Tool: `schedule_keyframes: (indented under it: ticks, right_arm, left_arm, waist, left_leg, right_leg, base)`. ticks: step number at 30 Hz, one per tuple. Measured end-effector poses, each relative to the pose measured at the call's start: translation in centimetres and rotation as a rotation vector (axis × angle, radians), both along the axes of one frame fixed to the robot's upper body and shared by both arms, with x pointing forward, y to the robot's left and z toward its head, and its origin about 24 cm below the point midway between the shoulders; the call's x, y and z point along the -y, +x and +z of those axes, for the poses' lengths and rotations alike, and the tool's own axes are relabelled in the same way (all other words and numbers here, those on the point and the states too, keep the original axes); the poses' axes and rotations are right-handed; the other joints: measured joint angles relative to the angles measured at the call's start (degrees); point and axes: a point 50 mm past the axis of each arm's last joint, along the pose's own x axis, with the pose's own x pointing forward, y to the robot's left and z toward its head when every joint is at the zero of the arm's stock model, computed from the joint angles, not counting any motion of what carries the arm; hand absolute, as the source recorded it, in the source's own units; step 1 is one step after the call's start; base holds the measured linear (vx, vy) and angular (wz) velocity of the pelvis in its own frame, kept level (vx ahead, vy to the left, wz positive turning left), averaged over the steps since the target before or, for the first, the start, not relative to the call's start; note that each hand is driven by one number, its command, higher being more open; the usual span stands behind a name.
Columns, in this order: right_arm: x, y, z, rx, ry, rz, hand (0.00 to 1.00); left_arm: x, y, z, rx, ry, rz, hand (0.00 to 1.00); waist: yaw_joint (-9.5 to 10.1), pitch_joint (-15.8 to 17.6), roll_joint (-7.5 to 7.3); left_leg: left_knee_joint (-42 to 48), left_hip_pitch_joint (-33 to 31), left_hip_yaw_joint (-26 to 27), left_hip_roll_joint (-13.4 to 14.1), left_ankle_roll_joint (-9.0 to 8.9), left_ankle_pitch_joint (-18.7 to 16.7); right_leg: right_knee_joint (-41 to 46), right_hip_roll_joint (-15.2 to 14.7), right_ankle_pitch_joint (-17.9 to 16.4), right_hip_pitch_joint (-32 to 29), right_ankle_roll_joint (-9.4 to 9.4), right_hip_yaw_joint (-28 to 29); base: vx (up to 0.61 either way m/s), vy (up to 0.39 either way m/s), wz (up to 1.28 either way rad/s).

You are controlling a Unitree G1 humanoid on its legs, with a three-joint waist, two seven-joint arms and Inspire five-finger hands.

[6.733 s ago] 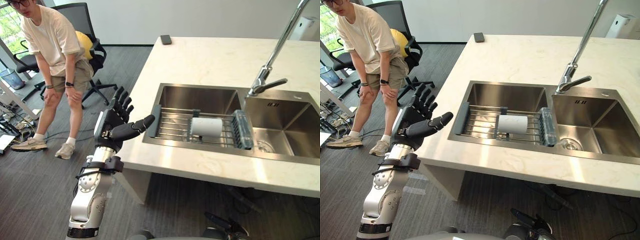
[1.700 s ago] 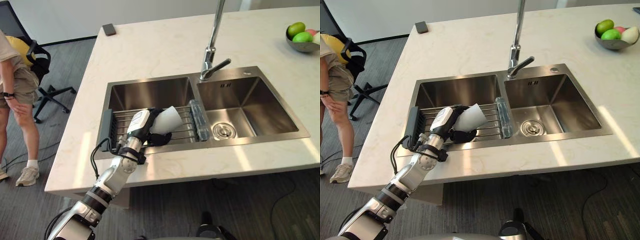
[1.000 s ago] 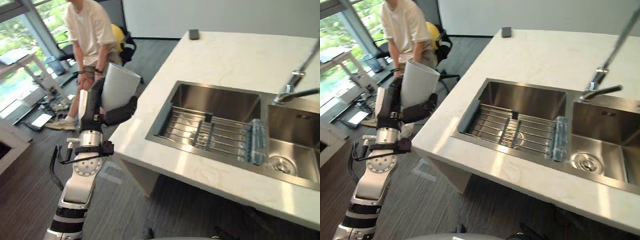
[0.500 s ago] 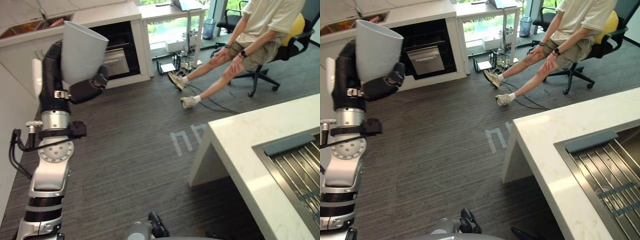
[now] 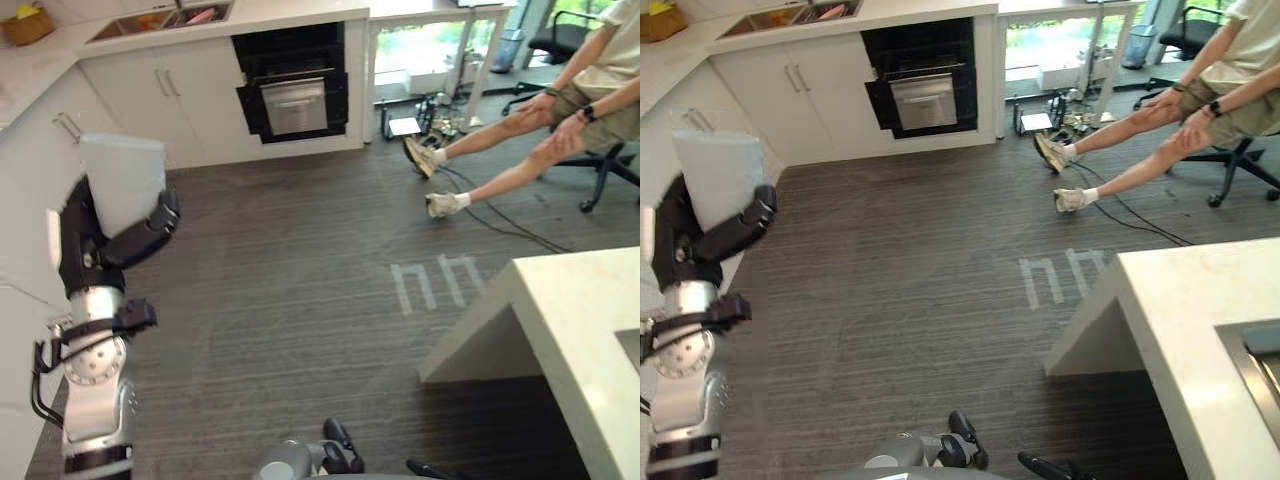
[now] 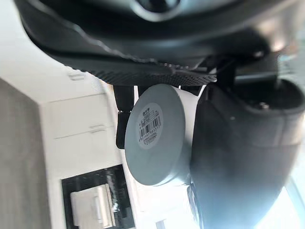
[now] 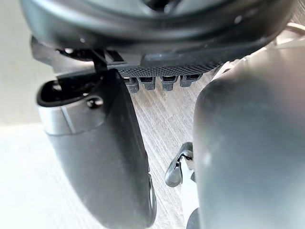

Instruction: Walk over to the sink, pick up the cup, carry it to the dishwasher, place the cup inside the dishwasher, then close the dishwasher door

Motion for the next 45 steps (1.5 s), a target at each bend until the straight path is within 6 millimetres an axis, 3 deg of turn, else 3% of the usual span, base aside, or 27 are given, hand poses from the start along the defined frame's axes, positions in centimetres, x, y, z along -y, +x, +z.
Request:
schedule_keyframes:
  ticks: [1, 3, 5, 6, 7, 8, 9, 10, 11, 12, 13, 15, 16, 17, 18, 19, 20, 21, 22, 23, 25, 30, 31, 32, 33, 38, 45]
  right_arm:
    - [0.6, 0.5, 0.3, 0.03, -0.008, -0.028, 1.0]
    - [0.7, 0.9, 0.3, 0.051, 0.006, -0.074, 1.0]
    - [0.6, 0.4, 0.3, 0.062, 0.024, -0.117, 1.0]
    - [0.8, 0.5, 0.4, 0.085, 0.03, -0.139, 1.0]
    - [-0.1, 0.8, 0.1, 0.1, 0.069, -0.167, 1.0]
    - [-0.3, 0.8, 0.1, 0.102, 0.077, -0.171, 1.0]
    - [-3.2, 1.7, -0.4, 0.127, 0.168, -0.21, 1.0]
    - [-3.1, 2.1, -0.4, 0.139, 0.17, -0.246, 1.0]
    - [-2.7, 2.0, -0.5, 0.125, 0.17, -0.246, 1.0]
    - [-2.6, 1.2, -0.7, 0.105, 0.175, -0.25, 1.0]
    - [-2.6, 1.3, -0.7, 0.109, 0.179, -0.25, 1.0]
    - [-2.3, 0.8, -0.8, 0.108, 0.168, -0.24, 1.0]
    - [-2.5, 0.7, -0.9, 0.102, 0.172, -0.234, 1.0]
    - [-2.1, 0.8, -0.8, 0.106, 0.161, -0.231, 1.0]
    - [-1.0, 1.1, -0.5, 0.11, 0.126, -0.214, 1.0]
    - [-0.9, 1.3, -0.5, 0.11, 0.115, -0.206, 1.0]
    - [-1.3, 1.7, -0.5, 0.108, 0.112, -0.188, 1.0]
    - [-1.5, 1.8, -0.6, 0.105, 0.114, -0.195, 1.0]
    - [-1.6, 1.9, -0.6, 0.103, 0.117, -0.214, 1.0]
    - [-1.6, 2.0, -0.6, 0.1, 0.116, -0.213, 1.0]
    - [-1.9, 1.6, -0.7, 0.076, 0.106, -0.185, 1.0]
    - [-2.4, 0.7, -1.0, 0.042, 0.124, -0.19, 1.0]
    - [-2.6, 0.7, -1.0, 0.042, 0.129, -0.188, 1.0]
    - [-2.5, 0.4, -1.0, 0.035, 0.126, -0.192, 1.0]
    - [-1.7, -0.1, -1.0, 0.016, 0.103, -0.198, 1.0]
    - [-2.3, 0.1, -1.1, 0.023, 0.119, -0.197, 1.0]
    - [-1.9, 0.5, -1.0, 0.039, 0.108, -0.189, 1.0]
  left_arm:
    - [1.1, 0.2, -0.7, -0.013, -0.021, -0.041, 0.0]
    - [3.0, 0.8, -1.8, -0.049, -0.013, -0.13, 0.0]
    - [4.5, 0.6, -3.1, -0.108, 0.001, -0.193, 0.0]
    - [5.8, 0.7, -3.7, -0.128, 0.005, -0.228, 0.0]
    - [6.7, 0.8, -4.1, -0.149, 0.024, -0.266, 0.0]
    - [6.8, 0.9, -4.1, -0.15, 0.029, -0.271, 0.0]
    - [7.1, 1.3, -2.1, -0.089, 0.168, -0.36, 0.0]
    - [7.4, 1.6, -1.7, -0.078, 0.19, -0.386, 0.0]
    - [7.2, 1.5, -2.6, -0.132, 0.189, -0.378, 0.0]
    - [7.4, 1.5, -3.2, -0.164, 0.173, -0.39, 0.0]
    - [7.5, 1.4, -3.3, -0.167, 0.17, -0.394, 0.0]
    - [7.7, 1.1, -3.6, -0.176, 0.152, -0.407, 0.0]
    - [7.7, 1.1, -3.6, -0.176, 0.151, -0.406, 0.0]
    - [8.0, 1.1, -3.8, -0.181, 0.131, -0.404, 0.0]
    - [8.5, 0.9, -4.3, -0.196, 0.094, -0.409, 0.0]
    - [8.7, 0.9, -4.4, -0.202, 0.087, -0.418, 0.0]
    - [8.9, 0.9, -4.5, -0.203, 0.086, -0.44, 0.0]
    - [9.1, 1.0, -4.3, -0.197, 0.094, -0.465, 0.0]
    - [9.5, 1.0, -3.4, -0.161, 0.108, -0.494, 0.0]
    - [9.8, 0.9, -2.9, -0.139, 0.111, -0.505, 0.0]
    - [9.7, 1.0, -2.3, -0.109, 0.131, -0.51, 0.0]
    - [9.0, 1.1, -2.8, -0.152, 0.168, -0.509, 0.0]
    - [9.0, 1.1, -3.2, -0.169, 0.166, -0.513, 0.0]
    - [9.3, 1.1, -3.3, -0.173, 0.162, -0.524, 0.0]
    - [10.0, 1.0, -3.5, -0.171, 0.156, -0.553, 0.0]
    - [9.7, 0.8, -4.0, -0.204, 0.181, -0.545, 0.0]
    - [11.0, 0.7, -4.8, -0.227, 0.164, -0.594, 0.0]
  waist:
    - [-1.32, -0.2, 0.06]
    - [-2.37, 0.4, -0.99]
    - [-2.28, 0.6, -0.54]
    - [-2.37, 0.7, 0.46]
    - [-3.17, 0.8, -0.02]
    - [-3.22, 0.8, -0.65]
    - [-4.13, 2.1, -5.1]
    - [-4.31, 2.9, -5.46]
    - [-3.42, 2.9, -5.34]
    - [-3.87, 2.0, -4.09]
    - [-3.75, 1.8, -3.91]
    - [-2.89, 0.0, -3.32]
    - [-2.83, -1.3, -3.33]
    - [-3.22, -1.5, -1.85]
    - [-3.25, -2.2, 0.46]
    - [-3.3, -2.4, 0.81]
    - [-3.29, -1.9, -0.34]
    - [-3.39, -2.2, -0.94]
    - [-4.06, -2.3, -1.11]
    - [-3.96, -2.7, -0.56]
    - [-4.14, -4.7, -0.28]
    - [-4.77, -4.9, -1.25]
    - [-4.9, -3.9, -3.12]
    - [-5.2, -4.1, -2.72]
    - [-6.0, -4.6, -0.7]
    - [-6.25, -4.7, -1.39]
    - [-6.32, -3.9, -0.06]
  left_leg:
    - [0.2, 0.1, -5.1, -1.9, 1.62, 0.1]
    - [-0.8, 2.6, -12.3, -4.1, 1.87, 0.6]
    - [-2.7, 6.4, -18.3, -5.5, 2.37, 0.9]
    - [-3.7, 8.3, -22.3, -5.2, 1.5, 1.1]
    - [-1.3, 8.4, -26.5, -5.0, -12.89, -1.6]
    - [-0.2, 8.1, -26.7, -4.8, -14.48, -2.1]
    - [18.9, 1.6, -26.8, 3.2, -0.97, -9.9]
    - [20.3, 1.5, -29.2, 2.7, -3.38, -12.3]
    - [19.8, 4.5, -30.0, 3.1, -4.21, -12.8]
    - [17.4, 6.7, -31.8, 3.7, -4.71, -12.9]
    - [15.4, 8.2, -32.6, 3.7, -5.05, -12.5]
    - [9.7, 12.1, -34.2, 3.6, -6.69, -11.2]
    - [8.7, 12.6, -35.0, 3.3, -7.64, -11.4]
    - [8.3, 12.9, -35.4, 4.0, -8.07, -11.5]
    - [8.0, 13.4, -34.4, 5.4, -10.52, -10.5]
    - [9.2, 13.2, -33.3, 5.6, -12.14, -9.6]
    - [14.5, 11.0, -31.3, 6.2, -13.68, -9.9]
    - [10.2, 11.3, -30.1, 6.1, -12.61, -11.4]
    - [-3.6, 12.8, -29.2, 6.7, -13.31, -6.2]
    - [-6.9, 14.4, -27.0, 7.5, -12.79, 2.7]
    - [-8.1, 16.3, -26.1, 7.8, -12.18, 3.0]
    - [-1.3, 16.3, -23.8, 9.0, -13.98, 0.5]
    - [5.1, 13.4, -23.1, 9.0, -14.24, -2.9]
    - [0.3, 13.8, -22.8, 9.0, -14.12, -3.0]
    - [-7.3, 14.6, -22.5, 9.6, -13.25, 3.8]
    - [-7.2, 15.5, -21.3, 9.0, -13.33, 4.2]
    - [-5.4, 15.7, -20.1, 12.3, -14.45, 3.4]
  right_leg:
    - [13.5, -2.0, 1.7, -5.0, -0.28, 12.0]
    - [28.9, 0.6, -0.1, -12.1, 3.61, 25.9]
    - [33.5, 2.6, -2.2, -17.1, 3.96, 29.3]
    - [32.0, 5.7, -4.4, -21.1, 3.46, 31.2]
    - [25.0, 9.0, -5.4, -25.2, 3.34, 35.7]
    - [24.2, 8.7, -5.4, -25.6, 3.44, 36.3]
    - [15.3, 4.0, -3.8, -32.2, 10.96, 43.3]
    - [11.3, 3.5, -3.0, -32.8, 13.08, 46.8]
    - [5.1, 4.9, -1.4, -33.9, 14.12, 51.7]
    - [2.8, 7.2, 0.9, -34.1, 15.08, 52.7]
    - [2.2, 8.0, 2.4, -34.3, 15.27, 52.2]
    - [-2.5, 10.5, 6.5, -33.7, 13.83, 47.4]
    - [-5.8, 12.4, 10.1, -33.2, 10.59, 44.9]
    - [-6.2, 13.0, 10.2, -32.4, 10.91, 44.2]
    - [-8.8, 14.4, 11.2, -30.6, 9.67, 42.6]
    - [-10.7, 14.4, 11.3, -29.2, 9.57, 42.5]
    - [-14.4, 13.3, 11.7, -25.8, 9.84, 42.7]
    - [-16.1, 12.6, 11.9, -24.1, 10.07, 42.6]
    - [-17.7, 12.4, 12.0, -22.4, 10.27, 42.0]
    - [-18.6, 12.9, 12.0, -21.4, 10.44, 42.0]
    - [-20.0, 13.9, 12.5, -19.9, 10.64, 42.1]
    - [-23.7, 14.3, 15.0, -16.6, 9.99, 42.0]
    - [-24.2, 12.1, 15.4, -15.3, 9.89, 42.4]
    - [-24.4, 11.9, 15.4, -14.8, 9.89, 42.1]
    - [-24.7, 12.7, 15.3, -14.3, 10.1, 41.7]
    - [-24.4, 12.4, 15.8, -14.9, 9.47, 40.9]
    - [-24.6, 15.5, 15.2, -14.9, 9.4, 41.7]
  base:
    - [0.22, 0.152, 1.95]
    - [0.26, 0.125, 2.13]
    - [0.22, 0.044, 1.75]
    - [0.21, 0.012, 1.79]
    - [0.23, -0.004, 1.53]
    - [0.26, -0.101, 1.95]
    - [0.22, -0.087, 1.43]
    - [0.23, -0.046, 1.41]
    - [0.24, -0.005, 0.8]
    - [0.25, -0.04, 0.65]
    - [0.41, -0.146, 0.74]
    - [0.5, -0.219, 0.39]
    - [0.42, -0.213, 0.39]
    - [0.41, -0.159, 0.25]
    - [0.3, -0.078, 0.09]
    - [0.34, -0.055, -0.03]
    - [0.27, -0.07, 0.0]
    - [0.23, -0.077, 0.09]
    - [0.17, -0.086, 0.0]
    - [0.18, -0.037, -0.14]
    - [0.23, 0.019, -0.22]
    - [0.15, 0.03, -0.26]
    - [0.04, 0.003, -0.14]
    - [0.04, 0.01, 0.02]
    - [0.0, 0.015, -0.09]
    - [0.0, 0.02, -0.14]
    - [-0.08, -0.091, -0.15]
